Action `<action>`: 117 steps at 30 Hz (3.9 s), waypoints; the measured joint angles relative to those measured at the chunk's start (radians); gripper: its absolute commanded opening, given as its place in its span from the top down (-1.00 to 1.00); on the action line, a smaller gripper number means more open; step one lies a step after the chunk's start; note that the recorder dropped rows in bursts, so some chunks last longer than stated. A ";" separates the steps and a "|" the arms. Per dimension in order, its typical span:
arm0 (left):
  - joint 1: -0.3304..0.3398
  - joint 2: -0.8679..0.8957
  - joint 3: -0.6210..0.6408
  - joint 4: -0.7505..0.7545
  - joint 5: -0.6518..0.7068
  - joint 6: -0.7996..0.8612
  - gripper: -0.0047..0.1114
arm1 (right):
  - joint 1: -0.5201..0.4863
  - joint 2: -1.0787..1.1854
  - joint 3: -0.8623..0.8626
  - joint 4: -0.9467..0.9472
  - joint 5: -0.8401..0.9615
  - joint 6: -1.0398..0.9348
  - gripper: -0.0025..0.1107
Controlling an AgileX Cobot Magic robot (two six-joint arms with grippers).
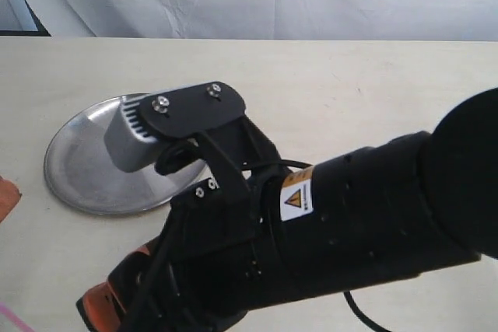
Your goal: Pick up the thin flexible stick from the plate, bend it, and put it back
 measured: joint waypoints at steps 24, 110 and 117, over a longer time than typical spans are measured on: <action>0.000 0.000 0.000 -0.202 -0.004 0.143 0.91 | 0.072 0.234 -0.172 0.068 0.110 -0.191 -0.09; -0.001 -0.002 0.007 -0.170 0.007 0.136 0.49 | 0.074 0.291 -0.212 0.099 0.073 -0.282 0.96; -0.001 -0.002 0.007 -0.197 0.053 0.136 0.36 | 0.075 0.271 -0.208 0.097 0.124 -0.282 0.96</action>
